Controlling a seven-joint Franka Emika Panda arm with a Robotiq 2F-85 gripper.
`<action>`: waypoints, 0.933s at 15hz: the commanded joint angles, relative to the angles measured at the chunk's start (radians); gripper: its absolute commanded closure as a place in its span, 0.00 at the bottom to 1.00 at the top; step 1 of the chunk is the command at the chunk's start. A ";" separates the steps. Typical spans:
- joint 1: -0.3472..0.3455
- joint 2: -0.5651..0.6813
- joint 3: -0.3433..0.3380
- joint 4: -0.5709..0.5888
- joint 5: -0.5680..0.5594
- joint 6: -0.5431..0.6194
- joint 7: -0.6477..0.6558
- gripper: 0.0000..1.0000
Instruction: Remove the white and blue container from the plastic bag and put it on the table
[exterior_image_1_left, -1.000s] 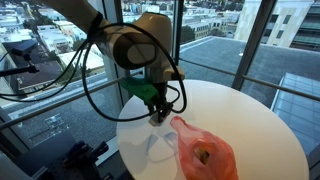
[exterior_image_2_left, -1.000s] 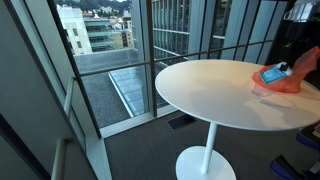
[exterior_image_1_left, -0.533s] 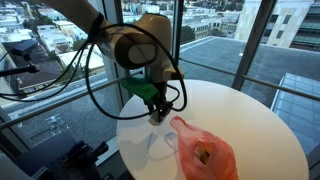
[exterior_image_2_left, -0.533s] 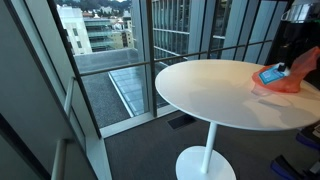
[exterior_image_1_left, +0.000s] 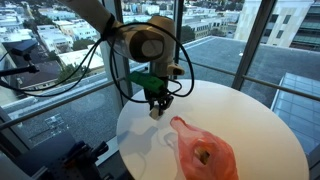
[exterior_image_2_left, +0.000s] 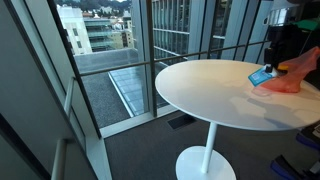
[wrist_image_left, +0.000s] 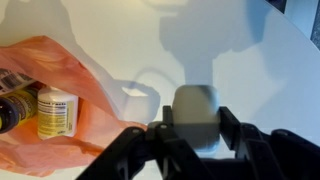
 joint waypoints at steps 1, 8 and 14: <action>0.002 0.110 0.017 0.146 0.047 -0.137 -0.019 0.76; 0.004 0.255 0.026 0.298 0.028 -0.316 0.028 0.76; 0.025 0.312 0.029 0.315 -0.015 -0.321 0.054 0.76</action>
